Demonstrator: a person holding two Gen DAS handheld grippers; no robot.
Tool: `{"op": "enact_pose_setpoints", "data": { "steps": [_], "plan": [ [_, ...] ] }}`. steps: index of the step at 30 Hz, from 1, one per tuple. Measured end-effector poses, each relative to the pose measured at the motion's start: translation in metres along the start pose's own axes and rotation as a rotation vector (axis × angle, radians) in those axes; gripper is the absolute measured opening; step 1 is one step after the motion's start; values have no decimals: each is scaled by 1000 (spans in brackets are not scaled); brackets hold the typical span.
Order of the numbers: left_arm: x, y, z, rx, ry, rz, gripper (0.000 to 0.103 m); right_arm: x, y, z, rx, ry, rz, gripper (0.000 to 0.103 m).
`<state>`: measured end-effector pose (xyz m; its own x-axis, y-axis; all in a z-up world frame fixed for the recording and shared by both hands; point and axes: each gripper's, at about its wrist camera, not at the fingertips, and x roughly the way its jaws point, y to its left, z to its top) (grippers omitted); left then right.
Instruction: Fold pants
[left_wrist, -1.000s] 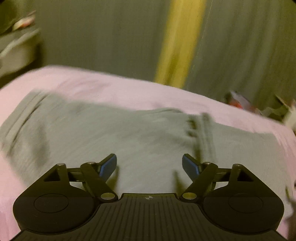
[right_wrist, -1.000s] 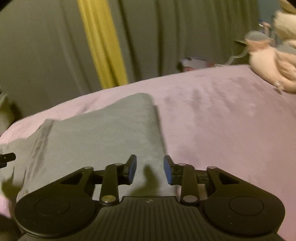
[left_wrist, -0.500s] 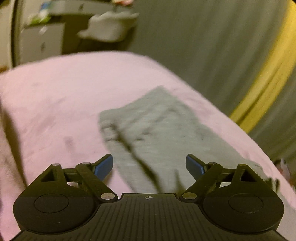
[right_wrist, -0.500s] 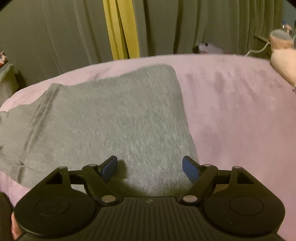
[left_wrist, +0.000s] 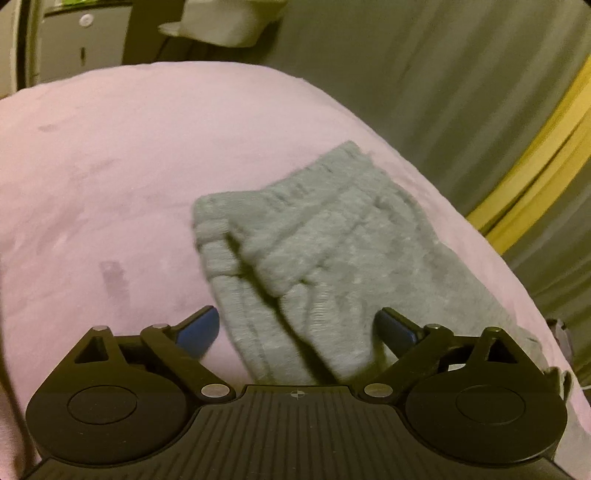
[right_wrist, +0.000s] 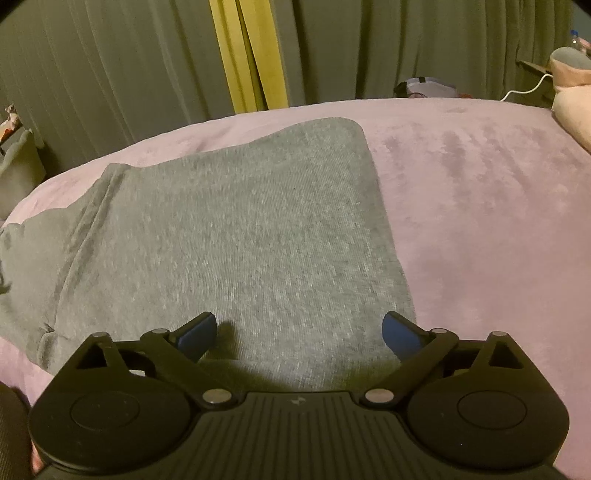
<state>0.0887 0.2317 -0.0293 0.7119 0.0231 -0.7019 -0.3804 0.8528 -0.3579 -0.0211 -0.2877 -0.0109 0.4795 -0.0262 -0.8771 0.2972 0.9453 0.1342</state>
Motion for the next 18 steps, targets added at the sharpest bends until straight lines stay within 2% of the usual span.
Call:
{"op": "enact_pose_setpoints", "data": {
  "steps": [4, 10, 12, 18],
  "plan": [
    [12, -7, -2, 48, -10, 38, 97, 2, 2, 0, -7, 4, -4, 99],
    [18, -14, -2, 53, -30, 42, 97, 3, 1, 0, 6, 1, 1, 99],
    [14, -11, -2, 55, -41, 44, 92, 4, 2, 0, 6, 0, 0, 99],
    [11, 2, -2, -1, -67, -5, 64, 4, 1, 0, 7, 0, 1, 99]
  ]
}}
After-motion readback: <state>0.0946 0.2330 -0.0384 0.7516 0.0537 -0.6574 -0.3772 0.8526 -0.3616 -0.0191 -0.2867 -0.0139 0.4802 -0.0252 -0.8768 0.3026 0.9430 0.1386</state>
